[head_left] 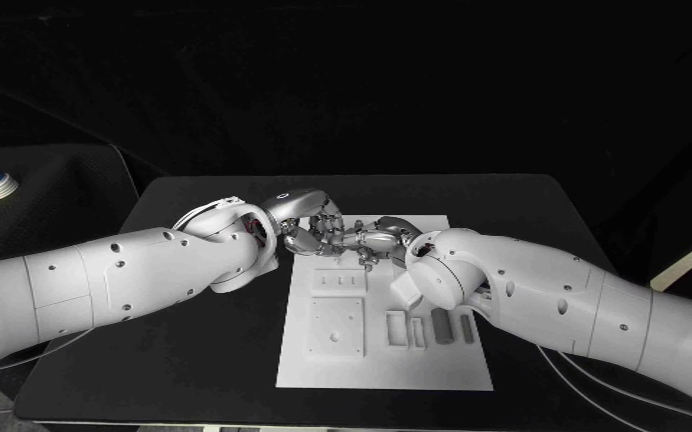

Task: Assemble the parts on the task board

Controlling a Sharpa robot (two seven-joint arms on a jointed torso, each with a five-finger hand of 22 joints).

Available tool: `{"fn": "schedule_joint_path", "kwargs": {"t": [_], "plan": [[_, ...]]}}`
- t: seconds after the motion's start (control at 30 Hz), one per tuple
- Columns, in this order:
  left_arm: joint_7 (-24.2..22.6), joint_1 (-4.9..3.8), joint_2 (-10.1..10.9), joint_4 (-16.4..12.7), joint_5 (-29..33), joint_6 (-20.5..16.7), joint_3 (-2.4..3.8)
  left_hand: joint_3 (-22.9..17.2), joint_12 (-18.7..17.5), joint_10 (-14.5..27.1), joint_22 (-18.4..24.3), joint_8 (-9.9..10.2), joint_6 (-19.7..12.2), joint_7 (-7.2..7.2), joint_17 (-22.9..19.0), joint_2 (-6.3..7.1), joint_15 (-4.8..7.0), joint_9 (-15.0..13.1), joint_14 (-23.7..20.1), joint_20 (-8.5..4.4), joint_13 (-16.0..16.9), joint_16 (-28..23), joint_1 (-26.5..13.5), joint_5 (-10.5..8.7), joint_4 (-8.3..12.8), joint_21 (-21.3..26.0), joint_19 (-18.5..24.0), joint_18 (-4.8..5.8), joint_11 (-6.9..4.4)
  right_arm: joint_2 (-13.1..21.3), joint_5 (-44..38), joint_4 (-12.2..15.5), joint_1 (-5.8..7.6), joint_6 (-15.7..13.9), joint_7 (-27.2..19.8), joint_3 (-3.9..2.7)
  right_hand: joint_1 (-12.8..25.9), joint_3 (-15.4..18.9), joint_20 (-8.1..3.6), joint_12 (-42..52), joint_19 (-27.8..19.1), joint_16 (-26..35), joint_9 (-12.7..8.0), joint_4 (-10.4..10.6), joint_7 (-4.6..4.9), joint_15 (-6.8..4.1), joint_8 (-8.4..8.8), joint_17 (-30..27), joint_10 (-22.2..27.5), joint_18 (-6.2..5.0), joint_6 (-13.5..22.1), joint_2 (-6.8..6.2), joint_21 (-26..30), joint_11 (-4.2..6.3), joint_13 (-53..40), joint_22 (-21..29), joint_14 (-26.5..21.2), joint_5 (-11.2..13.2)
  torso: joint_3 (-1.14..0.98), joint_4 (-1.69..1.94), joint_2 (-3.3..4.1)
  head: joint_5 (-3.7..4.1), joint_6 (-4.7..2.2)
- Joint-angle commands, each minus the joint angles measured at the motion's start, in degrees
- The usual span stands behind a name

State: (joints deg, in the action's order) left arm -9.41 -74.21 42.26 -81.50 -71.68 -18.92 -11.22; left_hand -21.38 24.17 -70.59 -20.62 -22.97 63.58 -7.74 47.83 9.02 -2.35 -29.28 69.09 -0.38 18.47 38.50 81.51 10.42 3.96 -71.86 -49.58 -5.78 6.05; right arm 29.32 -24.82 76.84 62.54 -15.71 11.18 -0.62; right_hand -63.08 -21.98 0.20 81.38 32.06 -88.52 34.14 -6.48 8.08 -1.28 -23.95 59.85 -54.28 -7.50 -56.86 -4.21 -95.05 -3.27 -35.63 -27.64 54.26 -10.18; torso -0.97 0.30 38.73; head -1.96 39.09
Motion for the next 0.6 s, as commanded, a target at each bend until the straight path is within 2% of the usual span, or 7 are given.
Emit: {"fn": "schedule_joint_path", "kwargs": {"t": [0.03,0.27,0.6], "plan": [[0.0,-0.10,-0.1,-0.1,0.7,0.1,0.08,-0.1,-0.1,0.0,0.0,-0.1,0.0,0.10,0.0,-0.23,-0.28,0.0,0.3,0.19,0.0,-0.3,-0.1,0.19,0.3,-0.1,-0.2,-0.98,0.27,0.0,-0.5,0.0,-0.06,0.5,-0.7,0.03,-2.0,-1.9,-0.04,0.1,0.3,-0.1,0.5,-0.2,-0.01,-0.06,-0.45,-0.1,-0.3,-0.86,-0.3,1.03,-6.0,0.05,0.1,0.1,0.4,-0.4,-0.01,0.02,-0.02,0.00,0.05],[0.5,-0.22,-0.1,0.2,1.2,0.3,0.07,0.3,-1.6,1.1,0.1,1.3,-2.2,-0.36,-0.1,0.09,-0.64,0.5,0.5,0.26,-0.3,-1.3,-0.9,0.16,1.4,0.0,0.0,-0.96,0.74,0.2,-0.5,0.0,-0.06,0.7,-0.5,0.03,-4.7,-5.7,0.01,0.1,0.3,-0.1,1.2,-0.7,-0.16,-0.10,-0.75,-0.2,-0.6,-0.80,-0.5,1.82,-5.9,0.10,0.3,0.2,0.4,-0.4,-0.03,0.01,0.00,0.06,0.13],[0.6,-0.25,-0.2,0.3,1.2,-0.1,0.06,1.8,-3.7,3.6,0.1,3.3,-5.3,-0.44,0.2,0.49,-0.78,1.2,0.7,0.33,-0.6,-2.4,-2.3,0.10,2.4,0.0,0.3,-0.96,1.48,0.2,-0.2,-0.3,-0.06,0.4,-0.8,0.03,-5.4,-6.9,0.06,0.4,0.5,-0.3,1.8,-0.8,-0.40,-0.17,-1.55,-0.2,-1.3,-0.77,-1.7,1.91,-6.1,0.24,0.3,0.2,0.8,-0.4,-0.04,-0.01,0.01,0.07,0.24]]}}
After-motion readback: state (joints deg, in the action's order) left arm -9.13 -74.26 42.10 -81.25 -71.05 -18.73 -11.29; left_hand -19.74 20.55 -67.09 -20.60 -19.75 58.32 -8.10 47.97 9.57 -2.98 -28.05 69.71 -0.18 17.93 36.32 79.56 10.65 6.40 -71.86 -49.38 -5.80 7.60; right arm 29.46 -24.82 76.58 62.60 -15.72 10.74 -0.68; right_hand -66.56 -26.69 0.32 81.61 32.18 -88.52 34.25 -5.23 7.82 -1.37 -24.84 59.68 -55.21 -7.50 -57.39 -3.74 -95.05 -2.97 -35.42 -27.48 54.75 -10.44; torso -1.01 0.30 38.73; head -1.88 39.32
